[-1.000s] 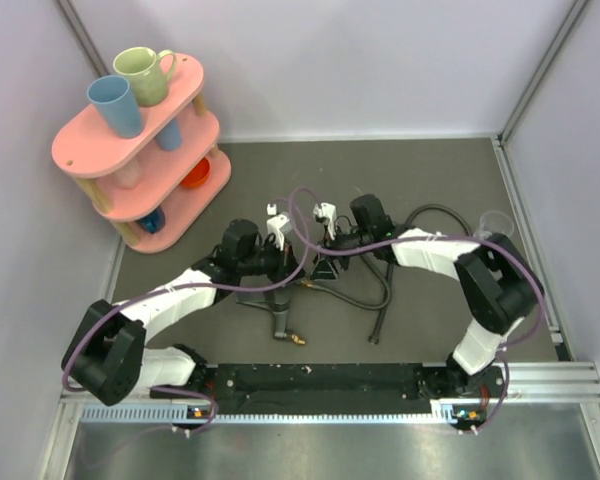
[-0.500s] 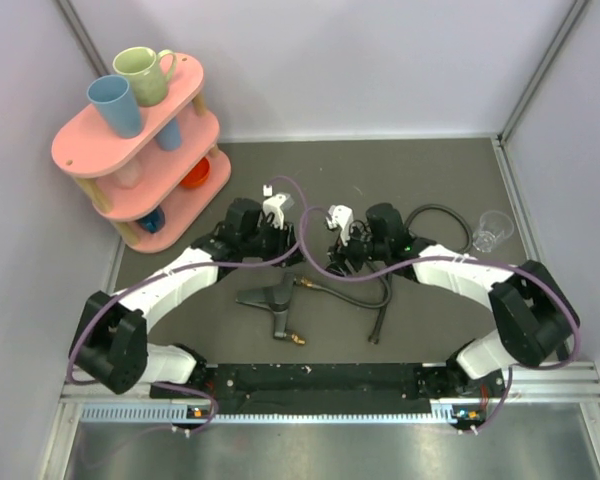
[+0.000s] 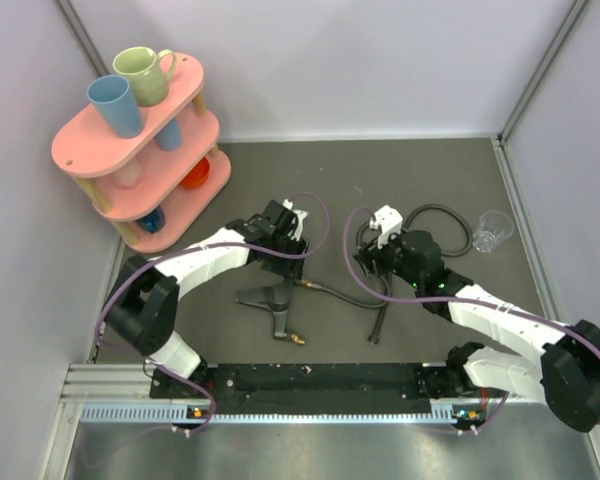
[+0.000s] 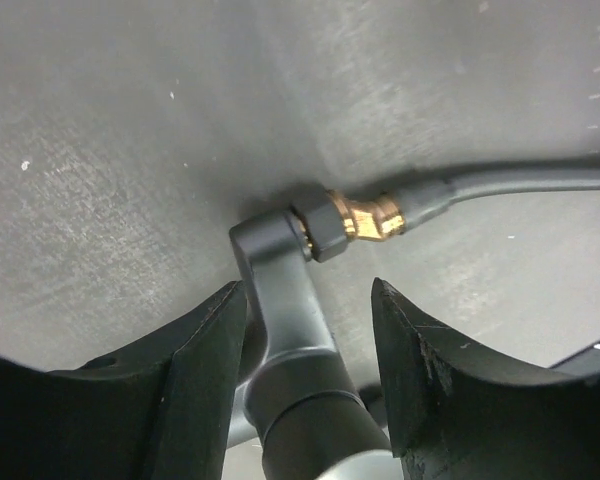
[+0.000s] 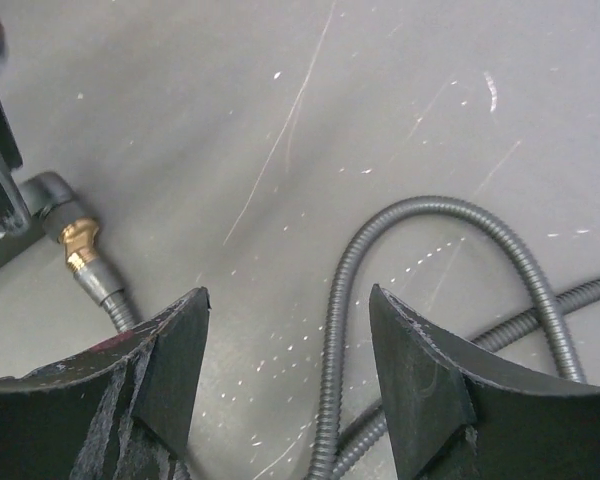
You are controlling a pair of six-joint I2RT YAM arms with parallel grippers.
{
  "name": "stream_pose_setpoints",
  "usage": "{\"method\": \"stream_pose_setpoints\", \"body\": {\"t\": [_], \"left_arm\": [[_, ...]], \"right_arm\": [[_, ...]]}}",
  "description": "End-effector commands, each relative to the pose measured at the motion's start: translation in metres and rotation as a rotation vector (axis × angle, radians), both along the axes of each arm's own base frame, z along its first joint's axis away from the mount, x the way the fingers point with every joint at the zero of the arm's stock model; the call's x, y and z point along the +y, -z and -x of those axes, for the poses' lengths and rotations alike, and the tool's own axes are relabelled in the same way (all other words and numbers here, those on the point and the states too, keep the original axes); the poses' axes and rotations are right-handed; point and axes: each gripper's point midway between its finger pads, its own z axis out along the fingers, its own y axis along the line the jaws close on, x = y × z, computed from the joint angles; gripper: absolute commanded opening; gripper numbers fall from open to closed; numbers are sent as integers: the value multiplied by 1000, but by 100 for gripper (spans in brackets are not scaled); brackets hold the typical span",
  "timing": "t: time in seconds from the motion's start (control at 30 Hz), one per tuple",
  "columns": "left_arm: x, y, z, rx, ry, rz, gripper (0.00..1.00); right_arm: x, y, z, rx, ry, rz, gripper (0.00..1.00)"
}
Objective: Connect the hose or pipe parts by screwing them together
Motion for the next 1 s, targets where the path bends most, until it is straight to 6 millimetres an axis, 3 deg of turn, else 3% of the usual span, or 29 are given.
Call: {"method": "stream_pose_setpoints", "body": {"t": [0.0,0.23,0.5,0.7,0.87,0.97], "left_arm": [[6,16,0,1,-32,-114,58],[17,37,2,15,-73,-203,59],[26,56,12,61,-85,-251,50],[23,65,18,81,-61,-231,37],[33,69,22,62,-59,-327,53],[37,62,17,32,-78,-345,51]], "right_arm": [[-14,-34,-12,-110,99,-80,64],[-23,-38,-10,-120,112,-92,64],[-25,-37,-9,-131,113,-95,64],[-16,-48,-4,-180,46,-137,64],[-12,-54,-3,-193,21,-143,64],[-15,-54,-5,-187,42,-133,64]]}}
